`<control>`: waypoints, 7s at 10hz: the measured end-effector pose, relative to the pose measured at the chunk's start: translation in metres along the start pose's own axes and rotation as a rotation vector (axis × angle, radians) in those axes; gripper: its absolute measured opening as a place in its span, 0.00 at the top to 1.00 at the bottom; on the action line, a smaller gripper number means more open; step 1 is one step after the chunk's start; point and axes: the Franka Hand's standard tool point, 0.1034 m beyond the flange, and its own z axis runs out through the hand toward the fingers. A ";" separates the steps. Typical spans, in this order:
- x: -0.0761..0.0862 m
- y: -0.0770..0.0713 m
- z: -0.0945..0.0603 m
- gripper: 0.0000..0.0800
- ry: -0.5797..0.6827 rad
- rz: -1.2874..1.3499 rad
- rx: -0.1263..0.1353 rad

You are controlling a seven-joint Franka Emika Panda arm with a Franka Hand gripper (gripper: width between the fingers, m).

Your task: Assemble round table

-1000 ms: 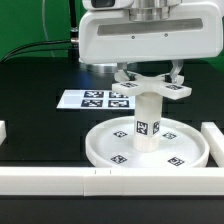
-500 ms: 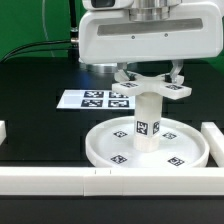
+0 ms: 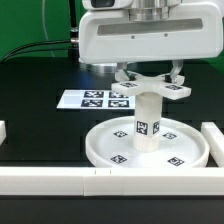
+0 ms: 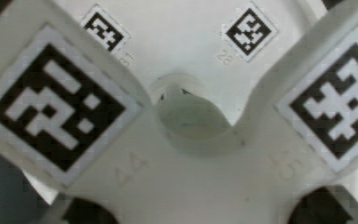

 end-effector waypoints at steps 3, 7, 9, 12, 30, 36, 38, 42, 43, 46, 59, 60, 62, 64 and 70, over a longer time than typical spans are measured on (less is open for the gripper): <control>0.003 -0.001 0.001 0.44 0.055 0.386 0.047; 0.002 -0.001 0.001 0.44 0.100 0.849 0.136; 0.002 -0.002 0.001 0.44 0.079 1.089 0.173; 0.003 -0.001 0.001 0.44 0.046 1.364 0.214; 0.002 -0.023 -0.042 0.19 -0.031 0.973 0.189; 0.005 -0.026 -0.041 0.19 -0.008 0.428 0.173; 0.005 -0.027 -0.039 0.19 0.006 0.115 0.081; 0.010 -0.033 -0.043 0.19 0.003 -0.189 0.047; 0.010 -0.032 -0.043 0.19 0.004 -0.242 0.047; 0.010 -0.031 -0.042 0.19 0.006 -0.516 0.033; 0.013 -0.016 -0.029 0.19 0.007 -1.514 -0.065; 0.010 -0.014 -0.025 0.19 -0.001 -1.507 -0.060; 0.008 -0.008 -0.022 0.19 -0.008 -1.497 -0.056; 0.007 -0.005 -0.019 0.19 -0.008 -1.492 -0.057; 0.004 0.000 -0.005 0.19 -0.029 -1.484 -0.046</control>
Offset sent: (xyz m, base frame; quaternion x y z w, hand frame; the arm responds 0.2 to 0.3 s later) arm -0.0136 -0.0008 -0.0133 0.0479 0.0109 0.2838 0.9576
